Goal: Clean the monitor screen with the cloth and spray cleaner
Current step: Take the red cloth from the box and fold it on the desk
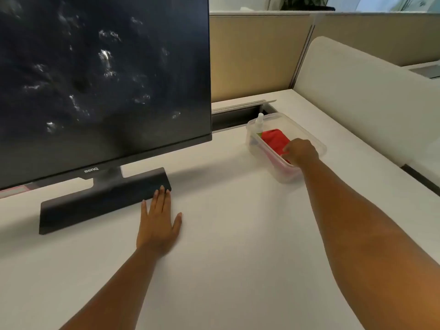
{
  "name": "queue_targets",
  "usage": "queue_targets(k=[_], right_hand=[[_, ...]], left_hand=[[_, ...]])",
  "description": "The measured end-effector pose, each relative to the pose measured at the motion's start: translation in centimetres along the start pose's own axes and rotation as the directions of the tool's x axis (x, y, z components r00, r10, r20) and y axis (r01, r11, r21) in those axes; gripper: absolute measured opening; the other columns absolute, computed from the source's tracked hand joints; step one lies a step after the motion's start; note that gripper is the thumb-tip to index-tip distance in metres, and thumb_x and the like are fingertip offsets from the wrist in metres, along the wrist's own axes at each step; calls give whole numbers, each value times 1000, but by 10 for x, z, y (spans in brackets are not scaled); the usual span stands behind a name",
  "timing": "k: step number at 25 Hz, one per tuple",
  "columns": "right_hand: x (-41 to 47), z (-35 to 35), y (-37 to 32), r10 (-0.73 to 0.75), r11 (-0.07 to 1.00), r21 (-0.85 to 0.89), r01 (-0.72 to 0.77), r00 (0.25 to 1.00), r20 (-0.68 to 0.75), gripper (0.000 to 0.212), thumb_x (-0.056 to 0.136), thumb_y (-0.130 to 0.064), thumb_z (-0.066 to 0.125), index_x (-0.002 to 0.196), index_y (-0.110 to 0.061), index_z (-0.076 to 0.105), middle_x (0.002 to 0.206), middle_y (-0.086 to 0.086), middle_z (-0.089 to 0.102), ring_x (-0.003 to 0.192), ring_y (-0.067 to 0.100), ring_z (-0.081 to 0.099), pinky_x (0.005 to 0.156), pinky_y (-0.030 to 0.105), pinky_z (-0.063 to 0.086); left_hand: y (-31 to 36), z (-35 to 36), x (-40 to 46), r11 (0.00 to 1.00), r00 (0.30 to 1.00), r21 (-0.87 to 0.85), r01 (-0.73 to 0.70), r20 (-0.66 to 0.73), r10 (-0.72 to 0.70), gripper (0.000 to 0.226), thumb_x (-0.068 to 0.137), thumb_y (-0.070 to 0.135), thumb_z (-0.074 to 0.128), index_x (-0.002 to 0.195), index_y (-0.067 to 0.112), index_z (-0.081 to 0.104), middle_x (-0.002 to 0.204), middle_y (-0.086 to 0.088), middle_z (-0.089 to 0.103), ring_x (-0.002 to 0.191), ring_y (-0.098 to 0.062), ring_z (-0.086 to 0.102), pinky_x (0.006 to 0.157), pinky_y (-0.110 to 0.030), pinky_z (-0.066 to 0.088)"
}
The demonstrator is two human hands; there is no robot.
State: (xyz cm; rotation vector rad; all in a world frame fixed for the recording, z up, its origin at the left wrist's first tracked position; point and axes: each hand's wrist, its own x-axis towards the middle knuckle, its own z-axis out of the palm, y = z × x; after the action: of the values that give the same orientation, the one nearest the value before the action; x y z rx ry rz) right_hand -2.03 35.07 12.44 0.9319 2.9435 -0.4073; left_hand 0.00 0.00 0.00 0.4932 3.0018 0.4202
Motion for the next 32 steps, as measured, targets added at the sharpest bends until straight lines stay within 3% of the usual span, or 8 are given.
queue_targets(k=[2, 9, 17, 23, 27, 32], right_hand=[[3, -2, -5, 31, 996, -87, -23, 996, 85, 33, 89, -11, 54, 120, 0, 55, 124, 20, 56, 116, 35, 51, 95, 39, 42], [26, 12, -7, 69, 994, -95, -54, 984, 163, 34, 91, -7, 49, 123, 5, 50, 129, 24, 51, 120, 37, 48, 99, 40, 39], [37, 14, -1, 87, 996, -28, -84, 988, 130, 33, 92, -6, 42, 121, 5, 51, 126, 25, 53, 118, 38, 49, 101, 42, 41], [26, 1, 2, 42, 997, -69, -46, 997, -67, 29, 83, -10, 59, 109, 3, 57, 112, 21, 61, 105, 37, 57, 87, 39, 47], [18, -17, -2, 129, 991, 62, -119, 968, -216, 32, 87, -26, 54, 101, 2, 60, 93, 17, 61, 90, 35, 58, 78, 39, 46], [16, -41, 0, 117, 991, 102, -83, 914, -388, 26, 84, -6, 49, 104, 0, 64, 107, 24, 63, 101, 42, 57, 86, 42, 48]], left_hand=[[-1, 1, 2, 1000, 1000, 6, -5, -15, 5, 64, 95, 42, 20, 143, 12, -12, 155, -4, -15, 142, -15, -15, 117, -39, -10], [-4, 5, 3, 1000, 1000, 26, -13, -22, 13, 68, 89, 49, 9, 142, 14, -13, 153, -1, -18, 138, -12, -20, 115, -36, -14], [-2, 5, 2, 1000, 999, 6, -5, -36, 6, 71, 82, 51, 6, 140, 15, -16, 151, 1, -20, 134, -9, -24, 113, -34, -17], [0, 3, 2, 1000, 999, 1, -12, -30, 12, 72, 82, 51, 5, 141, 15, -14, 150, 0, -21, 135, -10, -23, 113, -35, -16], [-2, 4, 2, 1000, 999, 2, -14, -33, 14, 68, 89, 49, 9, 142, 14, -14, 151, -1, -21, 136, -11, -23, 115, -37, -14], [-1, 4, 1, 999, 999, -40, -18, -49, 16, 65, 94, 43, 21, 142, 13, -12, 154, -3, -17, 138, -12, -19, 116, -37, -13]])
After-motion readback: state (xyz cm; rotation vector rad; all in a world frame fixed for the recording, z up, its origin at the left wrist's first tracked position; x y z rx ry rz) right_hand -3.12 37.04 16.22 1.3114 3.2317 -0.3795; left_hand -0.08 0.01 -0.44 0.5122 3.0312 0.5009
